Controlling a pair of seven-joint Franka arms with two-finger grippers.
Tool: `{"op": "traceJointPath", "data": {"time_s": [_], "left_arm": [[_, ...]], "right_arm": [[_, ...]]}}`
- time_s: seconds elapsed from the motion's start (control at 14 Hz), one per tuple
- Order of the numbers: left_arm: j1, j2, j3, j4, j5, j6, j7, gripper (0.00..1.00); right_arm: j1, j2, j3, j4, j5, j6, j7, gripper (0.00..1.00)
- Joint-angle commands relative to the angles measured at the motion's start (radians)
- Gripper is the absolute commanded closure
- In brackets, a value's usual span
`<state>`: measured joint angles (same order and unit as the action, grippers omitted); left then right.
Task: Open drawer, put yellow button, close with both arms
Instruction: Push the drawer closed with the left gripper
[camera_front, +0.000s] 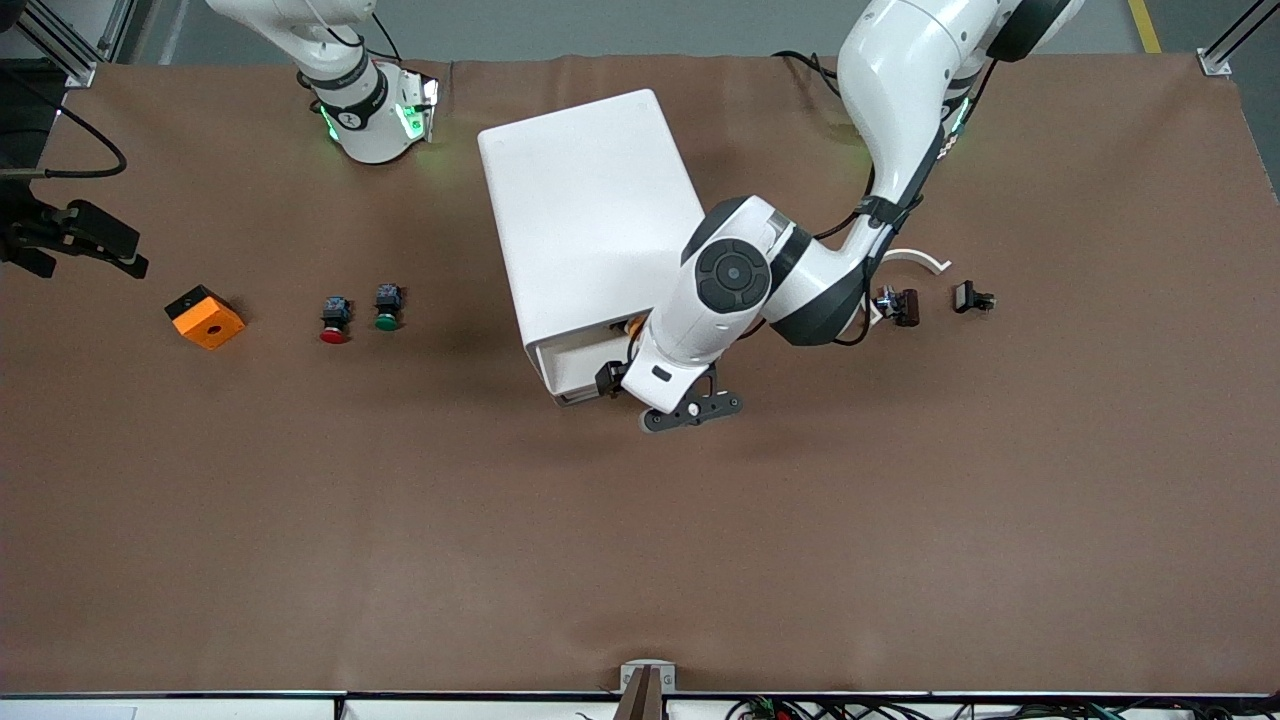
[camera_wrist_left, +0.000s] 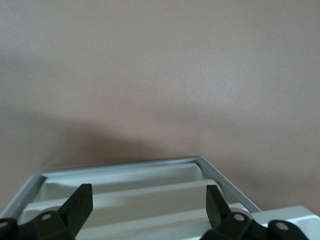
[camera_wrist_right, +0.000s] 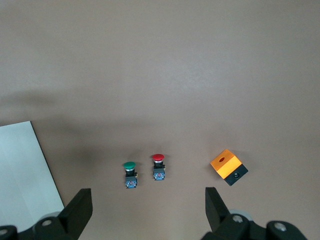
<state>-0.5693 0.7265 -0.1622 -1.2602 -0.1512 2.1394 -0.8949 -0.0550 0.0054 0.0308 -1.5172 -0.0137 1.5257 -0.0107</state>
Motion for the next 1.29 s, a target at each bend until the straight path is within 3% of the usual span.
{"op": "traceJointPath", "data": {"time_s": [0.0,0.93,1.22], "left_arm": [[0.005,-0.016,-0.029,-0.018,-0.037,-0.016,-0.009,0.0],[-0.004,-0.01,-0.05,-0.03,-0.145,-0.085,-0.022,0.0],[-0.015,-0.007,-0.05,-0.031,-0.169,-0.085,-0.029,0.0]], "right_arm": [[-0.016,0.002,0.014,0.014,-0.003,-0.004,0.005,0.0],[-0.014,0.007,0.017,0.011,0.008,0.04,0.001,0.0],[-0.051,0.002,0.014,0.006,0.09,0.045,-0.008,0.0]]}}
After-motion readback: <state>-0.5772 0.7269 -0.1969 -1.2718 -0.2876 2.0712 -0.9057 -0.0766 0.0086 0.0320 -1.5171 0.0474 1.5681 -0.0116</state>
